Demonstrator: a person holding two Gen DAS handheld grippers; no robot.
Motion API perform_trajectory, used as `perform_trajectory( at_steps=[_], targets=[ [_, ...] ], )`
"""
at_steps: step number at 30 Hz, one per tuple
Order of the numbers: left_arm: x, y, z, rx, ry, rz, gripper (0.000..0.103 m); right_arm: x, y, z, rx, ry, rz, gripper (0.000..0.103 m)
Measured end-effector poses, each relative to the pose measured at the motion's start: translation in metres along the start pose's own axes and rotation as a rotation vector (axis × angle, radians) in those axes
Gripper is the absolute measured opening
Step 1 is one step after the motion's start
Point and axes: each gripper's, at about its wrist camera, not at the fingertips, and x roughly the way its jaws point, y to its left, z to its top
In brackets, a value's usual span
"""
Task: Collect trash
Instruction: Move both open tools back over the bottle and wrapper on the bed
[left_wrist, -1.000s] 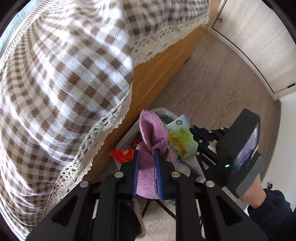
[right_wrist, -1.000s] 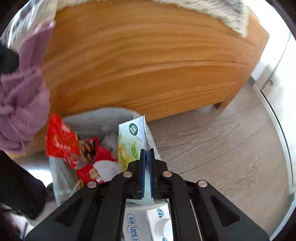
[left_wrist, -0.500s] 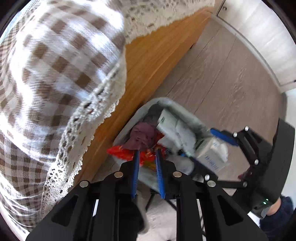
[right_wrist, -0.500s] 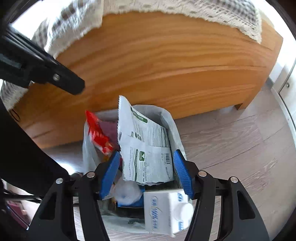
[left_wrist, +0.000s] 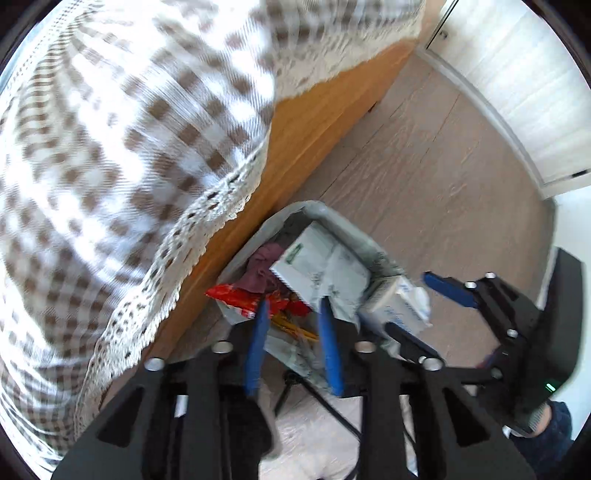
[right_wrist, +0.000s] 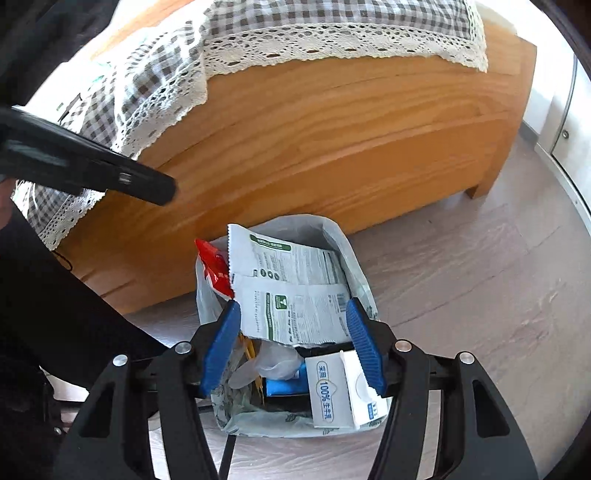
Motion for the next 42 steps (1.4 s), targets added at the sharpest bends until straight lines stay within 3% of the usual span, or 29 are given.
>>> perform_trajectory(
  at_steps=[3,9,13,18,24,26,31,37,42],
  targets=[
    [-0.020,0.002,-0.011,0.004,-0.043,-0.040,0.047,-0.007,0.002,0.005,-0.006,0.017,-0.026,0.055],
    [-0.064,0.008,-0.022,-0.018,-0.086,-0.122,0.057,-0.029,0.014,0.018,-0.044,0.083,-0.112,0.055],
    [-0.117,0.025,-0.033,-0.006,-0.218,-0.151,0.065,-0.057,0.032,0.035,-0.089,0.070,-0.156,0.055],
    [-0.187,0.071,-0.057,-0.032,-0.388,-0.162,0.073,-0.099,0.070,0.074,-0.164,-0.024,-0.201,0.055],
    [-0.254,0.170,-0.088,-0.156,-0.580,-0.094,0.078,-0.136,0.144,0.139,-0.282,-0.203,-0.208,0.060],
    [-0.255,0.208,-0.097,-0.217,-0.623,-0.067,0.080,-0.144,0.171,0.161,-0.321,-0.261,-0.205,0.061],
    [-0.267,0.308,-0.111,-0.356,-0.636,-0.016,0.080,-0.141,0.231,0.209,-0.368,-0.376,-0.147,0.061],
    [-0.279,0.439,-0.120,-0.553,-0.693,0.063,0.080,-0.111,0.290,0.254,-0.412,-0.393,-0.064,0.061],
    [-0.252,0.541,-0.110,-0.721,-0.645,-0.001,0.080,-0.079,0.330,0.272,-0.464,-0.375,-0.003,0.061]
  ],
)
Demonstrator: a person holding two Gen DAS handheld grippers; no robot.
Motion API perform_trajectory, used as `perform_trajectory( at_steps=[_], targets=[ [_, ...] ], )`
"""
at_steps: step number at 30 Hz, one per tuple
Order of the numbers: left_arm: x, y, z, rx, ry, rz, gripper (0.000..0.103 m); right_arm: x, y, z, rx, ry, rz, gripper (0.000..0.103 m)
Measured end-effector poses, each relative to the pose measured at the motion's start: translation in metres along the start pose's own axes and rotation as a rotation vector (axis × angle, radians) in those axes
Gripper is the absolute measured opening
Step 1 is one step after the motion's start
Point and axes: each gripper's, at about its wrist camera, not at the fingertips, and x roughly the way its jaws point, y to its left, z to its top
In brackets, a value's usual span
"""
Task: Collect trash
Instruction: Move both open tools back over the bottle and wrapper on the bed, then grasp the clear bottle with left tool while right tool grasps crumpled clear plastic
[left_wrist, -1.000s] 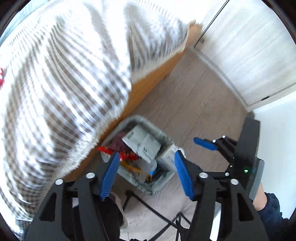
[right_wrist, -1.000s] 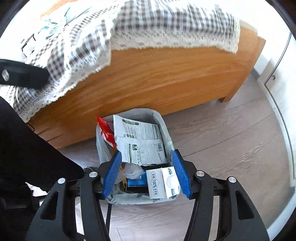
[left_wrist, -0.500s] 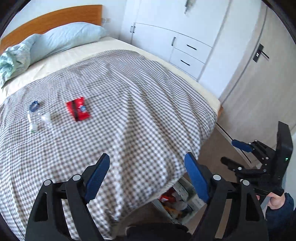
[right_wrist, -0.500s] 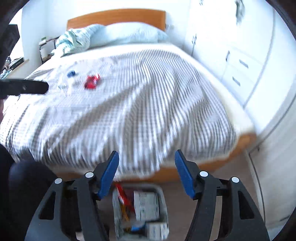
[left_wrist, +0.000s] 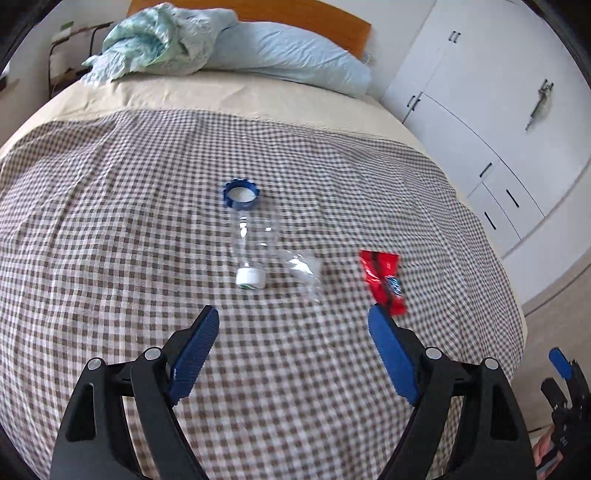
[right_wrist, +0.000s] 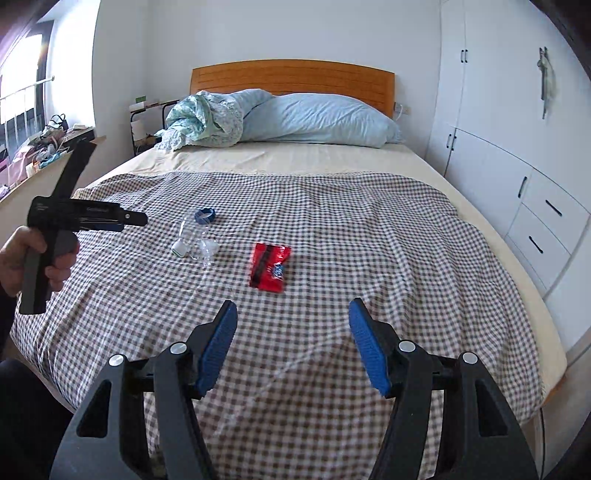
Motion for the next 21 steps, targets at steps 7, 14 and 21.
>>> perform_trajectory(
  at_steps=[7,14,21],
  targets=[
    [0.082,0.031,0.017,-0.001,0.060,0.065,0.068,0.065,0.020,0.012,-0.052,0.049,0.049,0.061],
    [0.124,0.030,0.008,0.045,0.108,0.051,0.030,0.124,0.040,0.020,-0.013,0.093,0.112,0.061],
    [0.067,0.038,-0.019,0.042,0.068,0.095,0.029,0.183,0.086,0.035,-0.042,0.131,0.192,0.061]
  ],
)
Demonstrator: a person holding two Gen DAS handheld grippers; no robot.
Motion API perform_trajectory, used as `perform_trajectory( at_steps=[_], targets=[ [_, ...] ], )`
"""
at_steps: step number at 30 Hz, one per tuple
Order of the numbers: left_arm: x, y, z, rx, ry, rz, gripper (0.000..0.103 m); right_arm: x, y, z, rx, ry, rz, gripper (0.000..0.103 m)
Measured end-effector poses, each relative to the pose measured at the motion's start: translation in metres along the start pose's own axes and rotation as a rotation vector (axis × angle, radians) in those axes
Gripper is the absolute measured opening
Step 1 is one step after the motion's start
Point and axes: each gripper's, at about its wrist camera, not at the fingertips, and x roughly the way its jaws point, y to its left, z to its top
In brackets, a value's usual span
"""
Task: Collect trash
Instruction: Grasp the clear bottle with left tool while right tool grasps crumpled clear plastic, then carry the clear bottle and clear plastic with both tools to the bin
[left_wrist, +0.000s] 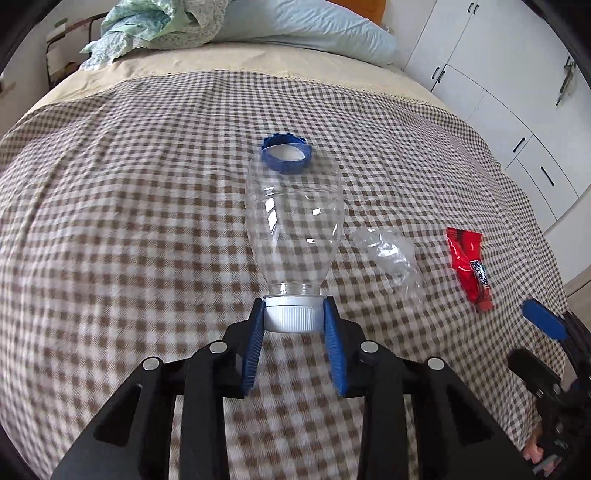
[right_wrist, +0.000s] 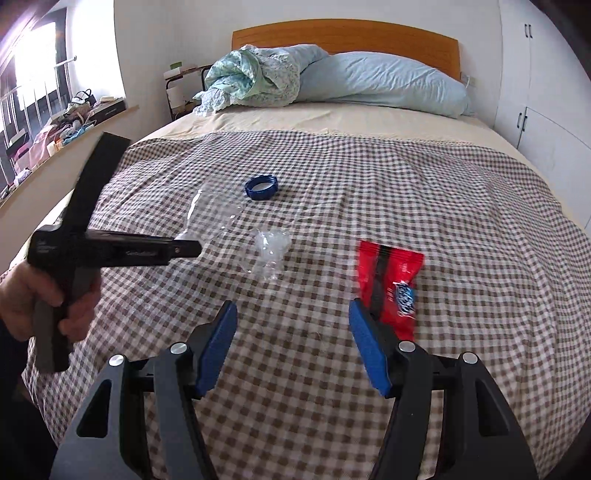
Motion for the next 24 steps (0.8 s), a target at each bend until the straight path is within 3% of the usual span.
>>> perform_trajectory(
  at_steps=[3,8,10,11,15,24],
  targets=[
    [-0.038,0.003,-0.013,0.007,-0.069,0.011,0.029,0.033,0.010,0.017,-0.005,0.019,0.014,0.060],
    [-0.075,0.013,-0.014,-0.037,-0.156,-0.010,0.029,0.090,0.014,0.039,0.025,0.115,-0.021,0.048],
    [-0.080,0.016,-0.015,-0.046,-0.167,-0.009,0.029,0.105,0.011,0.043,0.054,0.156,-0.027,0.025],
    [-0.080,0.017,-0.015,-0.050,-0.169,-0.015,0.029,0.106,0.010,0.042,0.057,0.158,-0.036,0.025],
    [-0.079,0.025,-0.018,-0.075,-0.164,0.001,0.029,0.096,0.021,0.036,0.034,0.156,-0.050,0.022],
    [-0.103,0.010,-0.031,-0.061,-0.200,-0.005,0.029,0.004,0.021,0.021,0.055,0.051,-0.075,0.021]
  ],
)
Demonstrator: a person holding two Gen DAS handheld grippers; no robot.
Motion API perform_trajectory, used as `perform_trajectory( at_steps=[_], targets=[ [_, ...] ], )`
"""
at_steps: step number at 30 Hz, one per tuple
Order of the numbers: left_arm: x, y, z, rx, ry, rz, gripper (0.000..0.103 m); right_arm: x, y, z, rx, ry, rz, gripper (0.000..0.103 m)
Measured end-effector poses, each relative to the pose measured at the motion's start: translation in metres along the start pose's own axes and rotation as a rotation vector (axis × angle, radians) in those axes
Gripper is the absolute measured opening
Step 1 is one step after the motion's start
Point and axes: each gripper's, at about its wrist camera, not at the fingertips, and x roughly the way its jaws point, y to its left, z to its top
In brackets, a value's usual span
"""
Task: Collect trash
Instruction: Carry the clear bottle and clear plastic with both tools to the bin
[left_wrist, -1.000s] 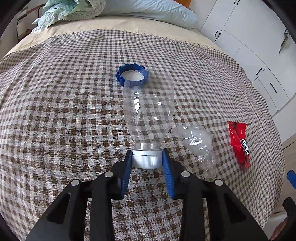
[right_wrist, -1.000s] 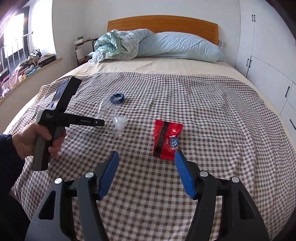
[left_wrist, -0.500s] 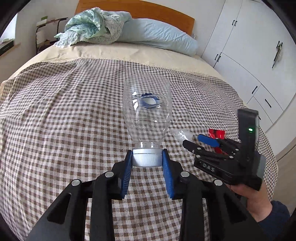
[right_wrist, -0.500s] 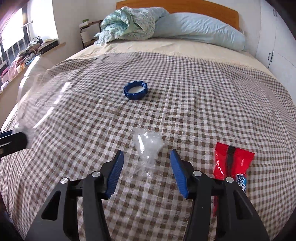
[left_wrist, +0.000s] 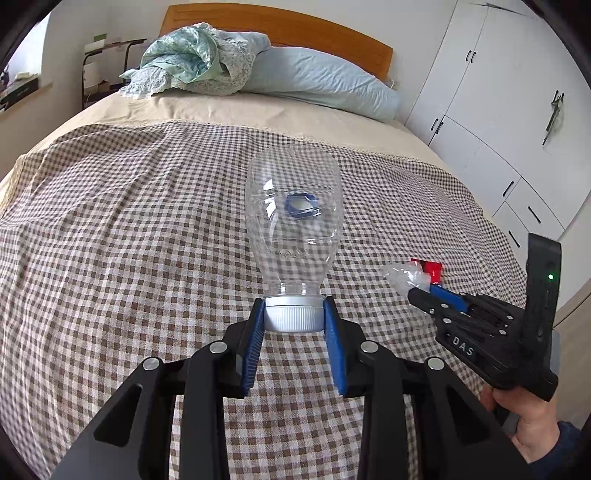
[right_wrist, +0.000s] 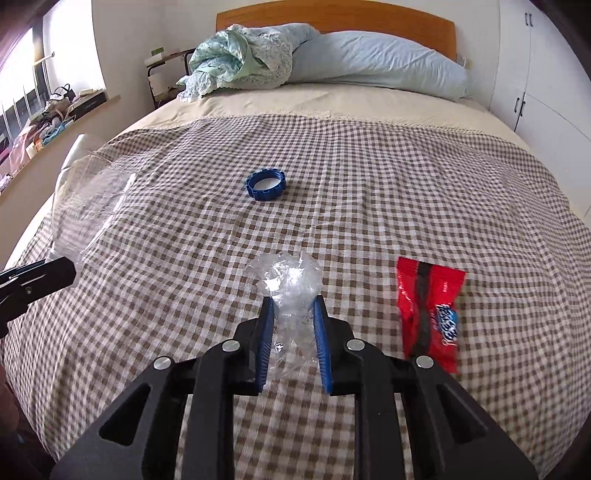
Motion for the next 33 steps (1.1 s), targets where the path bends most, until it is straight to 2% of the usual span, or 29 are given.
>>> perform_trajectory(
  at_steps=[9,13,21,27,33],
  targets=[
    [-0.043,-0.048,-0.033,0.088,-0.048,0.060,0.029,-0.093,-0.043,-0.033,0.067,-0.080,-0.041,0.022],
    [-0.067,-0.086,-0.061,0.120,-0.048,-0.001,0.029,-0.141,-0.075,-0.062,0.093,-0.113,-0.069,0.022],
    [-0.089,-0.184,-0.117,0.163,0.027,-0.190,0.029,-0.237,-0.139,-0.141,0.131,-0.157,-0.148,0.022],
    [-0.104,-0.266,-0.167,0.335,0.071,-0.247,0.029,-0.284,-0.178,-0.213,0.167,-0.160,-0.188,0.022],
    [-0.098,-0.330,-0.218,0.491,0.173,-0.277,0.029,-0.294,-0.192,-0.297,0.178,-0.083,-0.212,0.022]
  ],
)
